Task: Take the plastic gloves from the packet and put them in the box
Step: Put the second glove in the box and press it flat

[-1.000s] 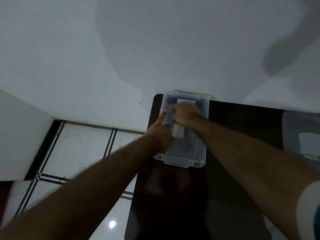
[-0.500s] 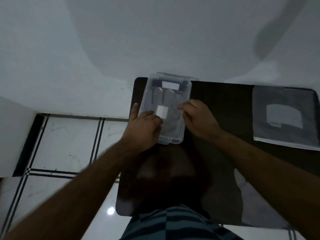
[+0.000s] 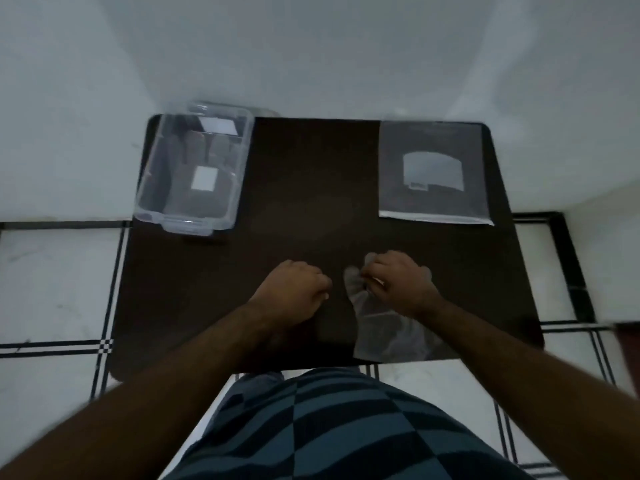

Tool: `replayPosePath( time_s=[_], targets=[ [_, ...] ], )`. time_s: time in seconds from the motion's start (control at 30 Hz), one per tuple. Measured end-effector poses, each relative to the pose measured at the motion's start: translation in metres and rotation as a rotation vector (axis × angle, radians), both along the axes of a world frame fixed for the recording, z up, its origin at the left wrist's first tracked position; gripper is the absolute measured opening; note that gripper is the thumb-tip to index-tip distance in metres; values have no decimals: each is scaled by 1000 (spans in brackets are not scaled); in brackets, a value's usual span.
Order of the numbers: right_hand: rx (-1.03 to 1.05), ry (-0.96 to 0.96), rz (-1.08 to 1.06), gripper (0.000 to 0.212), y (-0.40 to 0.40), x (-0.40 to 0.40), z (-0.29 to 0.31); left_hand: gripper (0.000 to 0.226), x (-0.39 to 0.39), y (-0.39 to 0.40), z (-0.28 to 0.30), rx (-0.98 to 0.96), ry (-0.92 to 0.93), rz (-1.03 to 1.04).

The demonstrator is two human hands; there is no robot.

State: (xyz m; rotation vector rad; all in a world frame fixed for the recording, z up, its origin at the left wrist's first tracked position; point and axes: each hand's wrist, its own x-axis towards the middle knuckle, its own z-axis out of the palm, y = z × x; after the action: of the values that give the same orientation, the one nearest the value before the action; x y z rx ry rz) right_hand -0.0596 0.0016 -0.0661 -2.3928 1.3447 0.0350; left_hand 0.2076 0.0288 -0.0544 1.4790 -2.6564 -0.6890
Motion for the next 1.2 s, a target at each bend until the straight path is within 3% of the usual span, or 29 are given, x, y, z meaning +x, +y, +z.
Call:
replayPosePath(
  time_s=[0.17,0.27,0.33,0.6,0.7,0.87,0.97,1.07,1.2],
  targets=[
    [31,13,72,36,63,-93,-17,28,-91,49,-34,78,-16,-132],
    [69,61,203,53,97,-127,-31,45,-115,78,-60,46,-101,-255],
    [65,150,278,62,114,-139,-43,46,-121,93,-74,18,-156,-306],
    [-76,104,323,28,130,-143,-69,11,-120,119,-84,-122,-41,-262],
    [-126,61,354,23,129,-142,-69,10,-116,123,-81,-151,41,-162],
    [-62,-229,98,20,102,-127,-42,18,-109,102,-58,-42,223,160],
    [23,-442,-64,24,64,-99,-7,4,-97,78,-17,53,441,403],
    [72,-623,-181,10,19,-63,37,22,-72,42,30,-3,678,632],
    [217,-687,-292,8,-48,-9,96,4,-18,-16,88,-58,745,700]
  ],
)
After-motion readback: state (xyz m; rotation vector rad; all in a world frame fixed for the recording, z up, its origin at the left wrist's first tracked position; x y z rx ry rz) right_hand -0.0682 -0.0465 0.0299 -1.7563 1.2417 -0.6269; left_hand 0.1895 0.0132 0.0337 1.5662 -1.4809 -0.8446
